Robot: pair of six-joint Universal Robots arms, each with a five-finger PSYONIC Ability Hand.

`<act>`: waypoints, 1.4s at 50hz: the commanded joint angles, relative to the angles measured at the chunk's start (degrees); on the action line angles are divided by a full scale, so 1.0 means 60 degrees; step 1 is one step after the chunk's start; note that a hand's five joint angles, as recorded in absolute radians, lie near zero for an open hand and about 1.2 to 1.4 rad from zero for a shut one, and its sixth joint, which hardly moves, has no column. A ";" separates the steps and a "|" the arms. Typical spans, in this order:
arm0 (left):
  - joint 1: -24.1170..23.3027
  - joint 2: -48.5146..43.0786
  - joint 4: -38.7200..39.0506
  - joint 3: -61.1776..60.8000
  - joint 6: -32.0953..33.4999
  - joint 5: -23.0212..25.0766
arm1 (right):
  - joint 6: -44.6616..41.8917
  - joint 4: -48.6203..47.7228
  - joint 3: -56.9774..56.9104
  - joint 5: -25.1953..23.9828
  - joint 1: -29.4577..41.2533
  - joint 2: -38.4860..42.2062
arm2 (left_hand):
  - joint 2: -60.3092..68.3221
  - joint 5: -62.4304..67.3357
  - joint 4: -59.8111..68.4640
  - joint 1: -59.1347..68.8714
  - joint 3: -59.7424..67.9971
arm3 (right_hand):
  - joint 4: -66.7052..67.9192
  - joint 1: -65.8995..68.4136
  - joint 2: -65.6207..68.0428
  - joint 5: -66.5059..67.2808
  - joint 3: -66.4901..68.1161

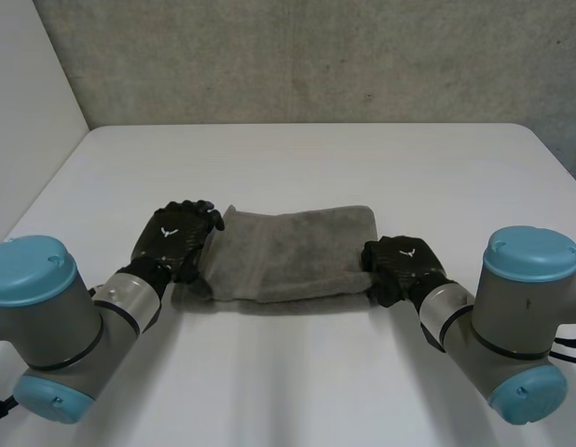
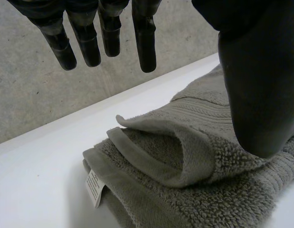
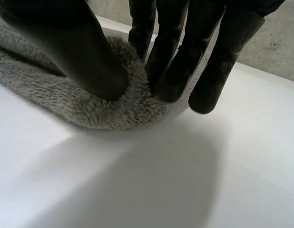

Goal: Fold the towel.

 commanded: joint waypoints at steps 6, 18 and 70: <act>0.0000 0.0010 0.0008 -0.0021 0.0001 0.0000 | -0.0019 0.0156 0.0081 0.0039 -0.0149 -0.0556 | -0.0329 -0.0188 -0.0453 -0.0400 -0.0463 | 0.0896 0.1211 0.0971 0.0952 0.0869; 0.0102 0.0229 -0.0050 0.0037 -0.0073 -0.0074 | -0.1713 0.1824 0.0710 -0.0151 -0.1392 -0.1375 | -0.0469 -0.0327 -0.0593 -0.0539 -0.0603 | 0.0896 0.1211 0.0971 0.0952 0.0869; -0.1479 0.0480 -0.2611 0.1665 -0.3237 -0.1450 | 0.0112 0.2793 -0.2278 0.0904 0.2196 -0.0618 | -0.0553 -0.0412 -0.0677 -0.0624 -0.0687 | -1.0771 -1.0455 -1.0696 -1.0714 -1.0798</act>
